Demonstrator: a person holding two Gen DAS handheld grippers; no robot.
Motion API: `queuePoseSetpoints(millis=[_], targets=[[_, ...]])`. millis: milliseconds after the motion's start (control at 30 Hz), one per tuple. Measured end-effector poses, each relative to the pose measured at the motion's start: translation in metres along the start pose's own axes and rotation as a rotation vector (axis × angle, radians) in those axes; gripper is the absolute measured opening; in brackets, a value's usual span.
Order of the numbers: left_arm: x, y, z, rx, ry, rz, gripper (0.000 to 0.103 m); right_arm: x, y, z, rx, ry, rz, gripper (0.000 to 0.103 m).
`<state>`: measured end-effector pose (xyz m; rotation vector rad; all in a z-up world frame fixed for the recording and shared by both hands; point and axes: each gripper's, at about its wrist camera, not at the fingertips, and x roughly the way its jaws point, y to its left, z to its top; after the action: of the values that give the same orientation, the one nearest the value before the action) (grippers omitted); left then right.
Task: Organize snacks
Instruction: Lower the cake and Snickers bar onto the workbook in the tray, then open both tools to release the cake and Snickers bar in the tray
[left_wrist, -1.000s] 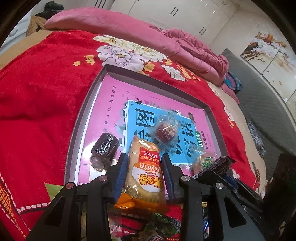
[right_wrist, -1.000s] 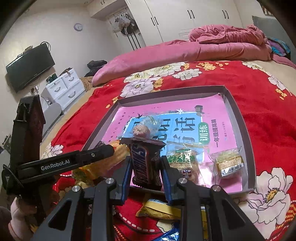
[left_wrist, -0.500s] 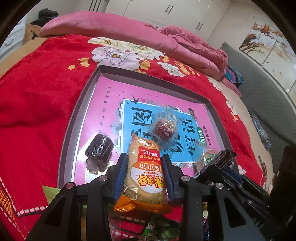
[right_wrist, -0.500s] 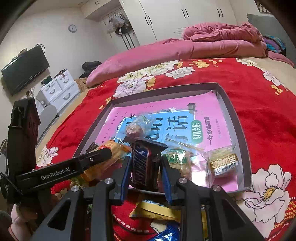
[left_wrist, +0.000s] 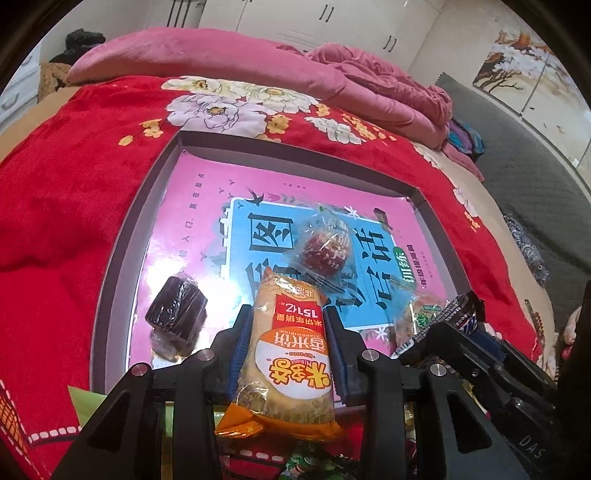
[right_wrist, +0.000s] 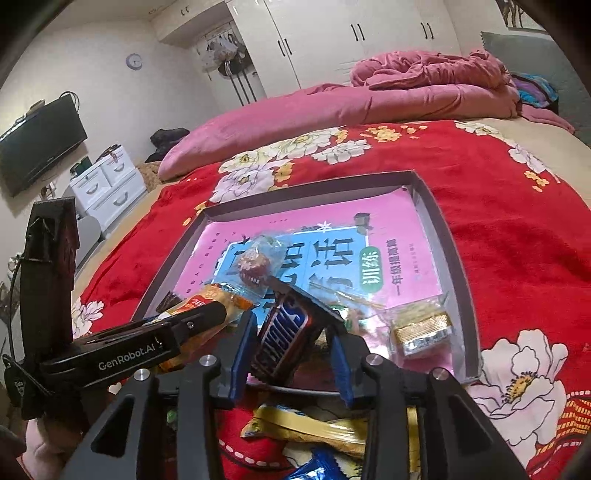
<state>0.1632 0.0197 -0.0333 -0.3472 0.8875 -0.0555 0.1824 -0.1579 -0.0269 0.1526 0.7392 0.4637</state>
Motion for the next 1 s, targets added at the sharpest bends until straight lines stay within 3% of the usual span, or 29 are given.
queuePoseSetpoints(millis=[100,367,1000], targets=[[0.001,-0.001,0.001,0.013,-0.004,0.009,0.037,0.0,-0.007,0.0,0.024,0.0,-0.018,0.046],[0.005,0.002,0.004,0.005,-0.009,0.019,0.037,-0.002,-0.022,0.0,0.083,-0.003,-0.04,0.046],[-0.004,0.011,0.01,-0.019,-0.047,0.031,0.037,-0.009,-0.018,0.002,0.034,-0.031,-0.073,0.05]])
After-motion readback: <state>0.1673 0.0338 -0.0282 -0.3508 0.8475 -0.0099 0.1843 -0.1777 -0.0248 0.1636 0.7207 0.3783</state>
